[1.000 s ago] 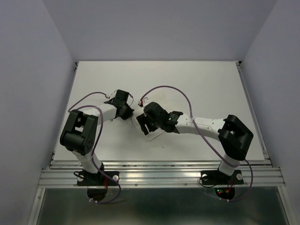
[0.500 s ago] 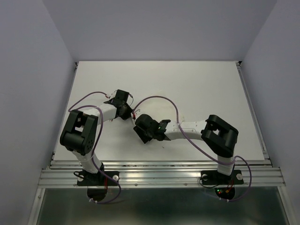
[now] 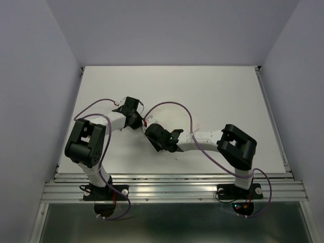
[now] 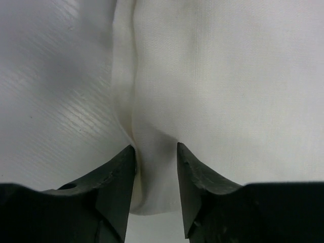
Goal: Fold the napkin into a case and place the utensils inside
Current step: Turn over the upper triangle folded napkin at the center of the board, then smooth out the lower triangle-folded napkin at the center of the board.
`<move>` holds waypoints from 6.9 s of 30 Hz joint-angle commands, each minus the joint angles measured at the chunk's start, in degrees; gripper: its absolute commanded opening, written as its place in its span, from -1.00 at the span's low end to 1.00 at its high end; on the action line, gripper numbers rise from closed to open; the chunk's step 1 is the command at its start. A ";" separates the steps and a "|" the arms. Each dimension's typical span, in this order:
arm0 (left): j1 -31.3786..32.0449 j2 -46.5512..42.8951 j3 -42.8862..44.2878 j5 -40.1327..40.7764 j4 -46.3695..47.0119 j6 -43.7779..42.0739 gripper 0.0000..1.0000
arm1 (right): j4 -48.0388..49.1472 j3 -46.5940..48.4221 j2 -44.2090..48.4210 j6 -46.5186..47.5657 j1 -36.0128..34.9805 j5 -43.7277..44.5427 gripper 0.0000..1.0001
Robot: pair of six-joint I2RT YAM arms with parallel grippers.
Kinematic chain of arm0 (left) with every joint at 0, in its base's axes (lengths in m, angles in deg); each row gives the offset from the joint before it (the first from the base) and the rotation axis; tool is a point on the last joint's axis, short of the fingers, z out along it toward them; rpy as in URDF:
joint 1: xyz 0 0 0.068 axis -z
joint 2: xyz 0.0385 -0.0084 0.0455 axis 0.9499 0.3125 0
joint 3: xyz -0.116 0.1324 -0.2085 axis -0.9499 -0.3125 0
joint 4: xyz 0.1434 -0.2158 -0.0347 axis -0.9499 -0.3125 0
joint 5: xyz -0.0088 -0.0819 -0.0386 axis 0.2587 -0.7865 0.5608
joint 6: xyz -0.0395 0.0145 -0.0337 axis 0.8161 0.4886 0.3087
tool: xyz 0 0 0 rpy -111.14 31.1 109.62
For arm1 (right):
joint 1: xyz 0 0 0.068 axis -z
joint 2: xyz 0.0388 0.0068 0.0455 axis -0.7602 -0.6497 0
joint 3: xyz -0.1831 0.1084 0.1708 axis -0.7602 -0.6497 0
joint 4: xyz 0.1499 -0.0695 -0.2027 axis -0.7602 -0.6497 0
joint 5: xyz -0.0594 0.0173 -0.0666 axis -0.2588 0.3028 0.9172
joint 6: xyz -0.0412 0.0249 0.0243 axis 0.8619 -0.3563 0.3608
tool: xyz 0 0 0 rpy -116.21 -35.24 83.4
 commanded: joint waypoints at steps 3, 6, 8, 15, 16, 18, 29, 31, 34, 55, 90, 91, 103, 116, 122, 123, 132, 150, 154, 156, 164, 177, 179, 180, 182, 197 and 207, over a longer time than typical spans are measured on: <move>0.03 -1.96 0.02 -0.07 -0.54 -1.62 -1.00 | -0.50 1.55 -0.04 0.02 -0.45 -0.50 -0.06; 0.03 -2.05 -0.06 -0.07 -0.54 -1.62 -1.00 | -0.84 0.84 0.49 -0.59 -0.45 -0.60 -0.03; 0.03 -2.05 -0.07 -0.07 -0.54 -1.71 -1.00 | -1.63 0.22 0.32 -1.12 -0.45 0.19 0.05; 0.03 -2.05 -0.15 0.11 -0.63 -1.89 -1.00 | -1.90 -2.41 1.90 -2.70 -1.60 0.90 0.02; 0.03 -2.05 -0.15 0.11 -0.63 -1.89 -1.00 | -1.90 -2.50 1.98 -2.88 -1.60 0.98 0.01; 0.03 -1.96 -0.15 0.11 -0.72 -1.80 -1.00 | -2.60 -2.50 1.81 -3.14 -2.12 1.42 0.00; 0.03 -2.49 0.02 0.11 -0.98 -1.45 -1.00 | -4.89 -5.23 2.86 -5.60 -3.18 5.73 -0.33; 0.03 -2.49 0.11 -0.07 -0.98 -1.45 -1.00 | -4.63 -5.93 2.69 -5.95 -3.18 5.29 -0.70; 0.03 -2.23 0.37 -0.42 -0.81 -1.45 -1.00 | -4.45 -6.46 2.60 -6.31 -3.18 8.52 -0.99; 1.09 5.78 31.70 -20.19 3.31 -12.96 -1.00 | 3.28 -5.38 18.42 12.51 19.59 19.70 -0.99; 4.24 18.59 41.68 -24.32 5.46 -18.05 -1.00 | 0.03 -1.82 14.81 3.43 28.54 22.16 -0.99; 4.51 20.17 45.60 -25.89 4.21 -19.80 -1.00 | 0.12 1.25 16.12 4.93 29.07 23.91 -0.99; 2.59 3.40 11.12 -34.88 26.78 -25.98 -1.00 | -0.05 -16.38 27.39 0.04 19.69 14.79 -0.99; -2.51 -17.85 0.90 -14.06 9.75 -23.86 0.91 | 0.29 -23.69 34.68 -7.28 10.00 6.97 0.64; -2.52 -19.37 0.21 -11.49 5.69 -22.38 0.24 | 0.38 -15.80 28.98 -5.87 14.57 -1.29 0.23; -2.43 -19.28 -0.58 -11.58 5.96 -22.02 0.08 | 0.38 -15.77 27.75 -5.61 14.57 -2.43 0.19; -2.43 -13.39 -7.35 -13.25 9.12 -15.25 -1.00 | 2.49 -1.03 10.19 0.72 12.11 -5.52 0.03; -2.52 -2.75 -9.03 -14.92 17.73 -11.47 -1.00 | 5.57 14.63 -8.29 4.07 9.92 -2.97 0.01; -2.52 -1.61 -9.29 -15.01 18.70 -11.12 -1.00 | 6.97 15.78 -10.31 3.80 9.39 -1.57 -0.03; -2.52 -1.61 -9.56 -15.10 18.79 -11.12 -1.00 | 7.15 16.48 -11.63 3.63 9.39 0.09 -0.10; -2.43 -1.43 -9.91 -14.92 19.05 -11.12 -1.00 | 9.25 16.66 -12.35 2.66 9.39 2.57 -0.73; -2.60 0.41 -9.47 -15.62 19.41 -11.47 -1.00 | 11.90 12.17 -3.20 2.22 8.33 0.81 -0.99; -2.60 0.41 -9.47 -15.80 19.41 -11.47 -1.00 | 11.64 12.70 -3.20 2.22 7.72 0.90 -0.99; -2.60 0.41 -9.56 -15.80 19.49 -11.47 -1.00 | 11.46 12.96 -3.29 2.22 7.72 0.98 -0.99; -2.60 0.33 -9.65 -15.71 19.41 -11.56 -1.00 | 10.93 13.58 -3.55 2.22 7.19 1.33 -0.98; -3.57 -5.91 -9.38 -11.24 11.24 -11.82 -1.00 | 10.14 14.02 -4.43 2.13 7.19 2.48 -0.93; -3.66 -14.00 -10.09 -10.08 6.14 -12.52 -1.00 | 10.05 14.90 -5.40 1.69 7.19 1.34 -0.93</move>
